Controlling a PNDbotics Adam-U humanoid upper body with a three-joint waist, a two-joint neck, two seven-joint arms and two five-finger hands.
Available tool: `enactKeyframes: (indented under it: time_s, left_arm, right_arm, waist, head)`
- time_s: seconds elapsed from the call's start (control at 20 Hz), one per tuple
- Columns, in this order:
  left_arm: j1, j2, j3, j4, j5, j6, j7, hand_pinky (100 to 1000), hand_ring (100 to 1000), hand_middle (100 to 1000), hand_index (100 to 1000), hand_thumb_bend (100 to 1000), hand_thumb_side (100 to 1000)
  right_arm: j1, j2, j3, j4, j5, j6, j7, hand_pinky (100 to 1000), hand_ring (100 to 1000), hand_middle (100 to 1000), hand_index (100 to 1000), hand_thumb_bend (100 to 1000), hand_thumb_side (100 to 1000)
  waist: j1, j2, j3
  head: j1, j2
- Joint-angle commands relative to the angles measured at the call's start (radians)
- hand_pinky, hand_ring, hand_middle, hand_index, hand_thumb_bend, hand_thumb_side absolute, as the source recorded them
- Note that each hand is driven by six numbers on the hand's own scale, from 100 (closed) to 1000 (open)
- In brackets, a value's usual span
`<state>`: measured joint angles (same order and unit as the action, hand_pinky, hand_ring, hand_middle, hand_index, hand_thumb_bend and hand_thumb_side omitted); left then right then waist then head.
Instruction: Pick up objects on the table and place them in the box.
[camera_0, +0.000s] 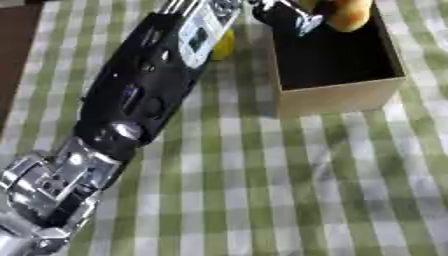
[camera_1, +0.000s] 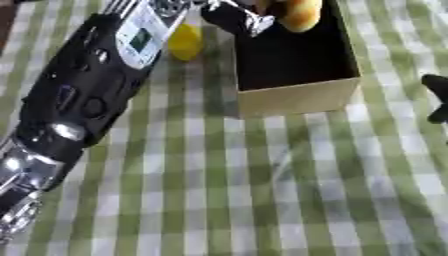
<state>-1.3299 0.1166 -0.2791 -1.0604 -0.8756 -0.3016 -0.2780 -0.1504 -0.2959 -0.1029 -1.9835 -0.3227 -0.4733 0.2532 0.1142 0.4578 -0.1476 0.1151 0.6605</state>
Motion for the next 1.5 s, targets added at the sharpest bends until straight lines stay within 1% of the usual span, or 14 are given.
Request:
enactKeyframes:
  time_s: [0.05,0.35,0.45,0.5,0.55,0.6,0.75,0.95,1.15,1.25,1.3,1.35,1.45,1.5]
  left_arm:
    - [-0.015,-0.009,0.019,0.045,-0.050,0.001,0.027,632,562,573,679,100,156]
    - [0.002,-0.024,0.025,0.119,-0.155,-0.032,0.076,640,580,590,694,100,149]
    - [0.005,-0.030,0.024,0.130,-0.168,-0.048,0.084,668,621,648,753,100,149]
    - [0.005,-0.032,0.023,0.134,-0.174,-0.059,0.084,699,675,705,815,100,154]
    - [0.006,-0.033,0.022,0.138,-0.180,-0.070,0.082,707,688,719,831,100,155]
    - [0.006,-0.032,0.023,0.140,-0.188,-0.079,0.081,770,782,799,925,100,225]
    - [0.005,-0.030,0.027,0.147,-0.232,-0.090,0.081,826,856,852,973,100,376]
    - [0.004,-0.033,0.038,0.142,-0.260,-0.089,0.112,829,856,849,988,111,455]
    - [-0.005,-0.035,0.042,0.126,-0.230,-0.088,0.137,824,847,845,994,100,536]
    - [-0.008,-0.032,0.040,0.112,-0.211,-0.085,0.139,815,838,836,984,100,524]
    - [-0.010,-0.030,0.038,0.101,-0.198,-0.083,0.141,806,829,828,974,100,474]
    - [-0.012,-0.025,0.034,0.086,-0.183,-0.079,0.141,805,828,827,972,100,464]
    - [-0.021,-0.008,0.025,0.039,-0.143,-0.071,0.138,782,800,800,941,100,389]
    - [-0.028,0.005,0.022,0.007,-0.114,-0.064,0.132,770,786,783,912,100,282]
  right_arm:
    - [-0.016,-0.014,0.002,-0.017,-0.018,-0.004,0.008,950,829,466,749,100,525]
    - [-0.030,-0.011,0.005,-0.017,-0.032,-0.009,0.018,950,829,467,749,100,526]
    - [-0.032,-0.010,0.005,-0.017,-0.033,-0.007,0.020,950,829,467,749,100,526]
    - [-0.032,-0.010,0.005,-0.017,-0.035,-0.006,0.020,950,829,467,749,100,526]
    - [-0.033,-0.010,0.005,-0.017,-0.036,-0.005,0.020,950,829,467,749,100,526]
    - [-0.033,-0.010,0.004,-0.017,-0.037,-0.004,0.020,950,829,467,749,100,526]
    - [-0.033,-0.011,0.004,-0.017,-0.041,-0.003,0.022,950,829,467,749,100,526]
    - [-0.033,-0.011,0.007,-0.017,-0.040,0.005,0.027,951,828,464,748,100,526]
    - [-0.030,-0.008,0.013,-0.017,-0.033,0.012,0.034,952,828,461,748,100,525]
    - [-0.029,-0.007,0.014,-0.017,-0.031,0.012,0.034,952,829,461,749,100,525]
    - [-0.027,-0.007,0.014,-0.017,-0.030,0.012,0.035,953,829,460,749,100,525]
    - [-0.026,-0.007,0.014,-0.017,-0.029,0.013,0.035,953,829,460,749,100,525]
    - [-0.020,-0.008,0.013,-0.017,-0.023,0.014,0.035,953,830,460,749,100,525]
    - [-0.015,-0.010,0.012,-0.017,-0.019,0.013,0.034,954,830,460,749,100,524]
  waist:
    - [-0.005,-0.014,-0.010]
    - [-0.001,-0.003,-0.024]
    - [-0.002,-0.002,-0.026]
    - [-0.002,-0.001,-0.027]
    - [-0.002,-0.001,-0.027]
    - [-0.003,-0.002,-0.027]
    - [-0.003,-0.003,-0.026]
    - [-0.004,-0.003,-0.026]
    - [-0.005,-0.002,-0.024]
    - [-0.006,-0.003,-0.023]
    - [-0.006,-0.004,-0.021]
    - [-0.006,-0.005,-0.019]
    - [-0.004,-0.008,-0.010]
    - [-0.002,-0.011,-0.004]
  head:
    - [0.020,-0.016]
    - [0.021,-0.019]
    - [0.024,-0.022]
    - [0.024,-0.023]
    - [0.024,-0.024]
    - [0.023,-0.024]
    - [0.022,-0.022]
    - [0.024,-0.020]
    - [0.024,-0.018]
    - [0.024,-0.016]
    - [0.023,-0.013]
    - [0.022,-0.011]
    - [0.016,-0.004]
    - [0.011,0.001]
